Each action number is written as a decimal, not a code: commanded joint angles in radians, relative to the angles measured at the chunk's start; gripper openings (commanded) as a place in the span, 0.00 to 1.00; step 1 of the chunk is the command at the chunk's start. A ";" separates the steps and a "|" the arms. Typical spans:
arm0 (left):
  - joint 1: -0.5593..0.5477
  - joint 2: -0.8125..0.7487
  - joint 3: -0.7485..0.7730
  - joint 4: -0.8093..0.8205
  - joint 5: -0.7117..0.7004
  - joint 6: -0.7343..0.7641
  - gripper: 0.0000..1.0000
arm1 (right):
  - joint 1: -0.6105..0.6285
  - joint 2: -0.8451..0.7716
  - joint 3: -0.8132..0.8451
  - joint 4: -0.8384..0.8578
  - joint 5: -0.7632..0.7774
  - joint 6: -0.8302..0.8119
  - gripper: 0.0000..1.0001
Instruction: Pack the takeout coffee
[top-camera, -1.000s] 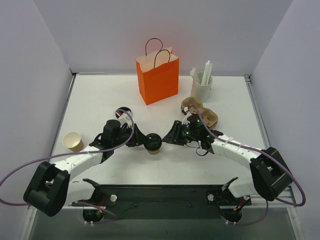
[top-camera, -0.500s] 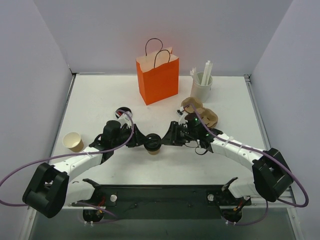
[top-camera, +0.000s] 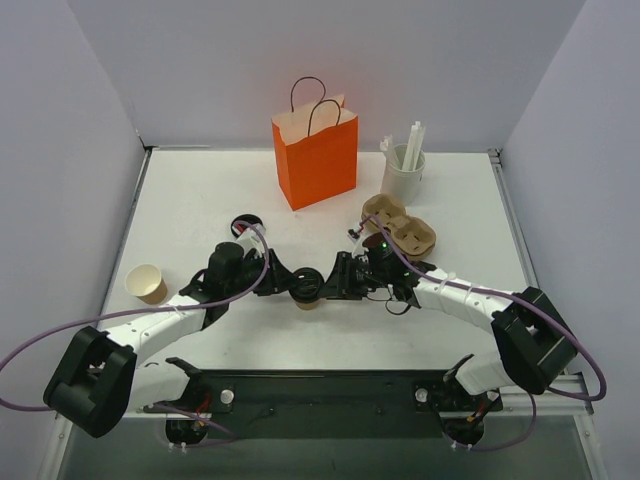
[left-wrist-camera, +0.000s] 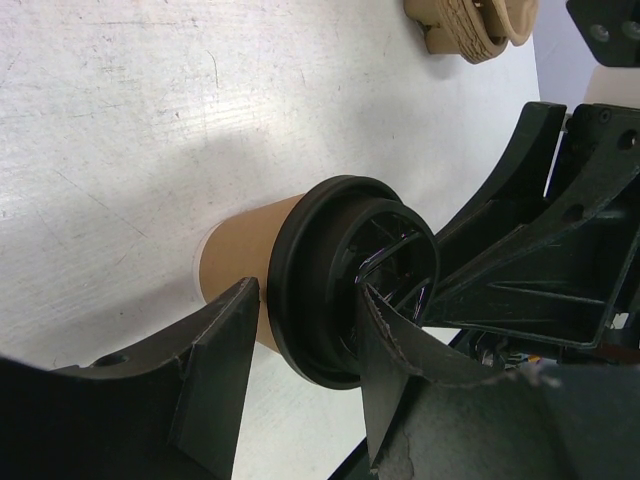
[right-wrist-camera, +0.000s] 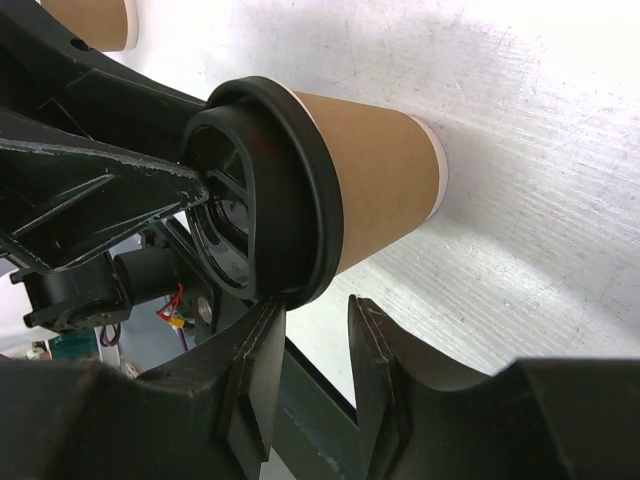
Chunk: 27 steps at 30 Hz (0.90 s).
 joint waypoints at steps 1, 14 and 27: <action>-0.020 0.043 -0.026 -0.157 -0.068 0.037 0.52 | -0.002 0.011 -0.018 0.046 0.026 0.000 0.31; -0.044 0.094 -0.092 -0.118 -0.144 0.012 0.51 | -0.019 -0.011 -0.186 0.087 0.204 0.032 0.24; -0.050 -0.003 -0.046 -0.195 -0.117 -0.011 0.50 | -0.020 -0.110 -0.082 -0.048 0.189 -0.025 0.28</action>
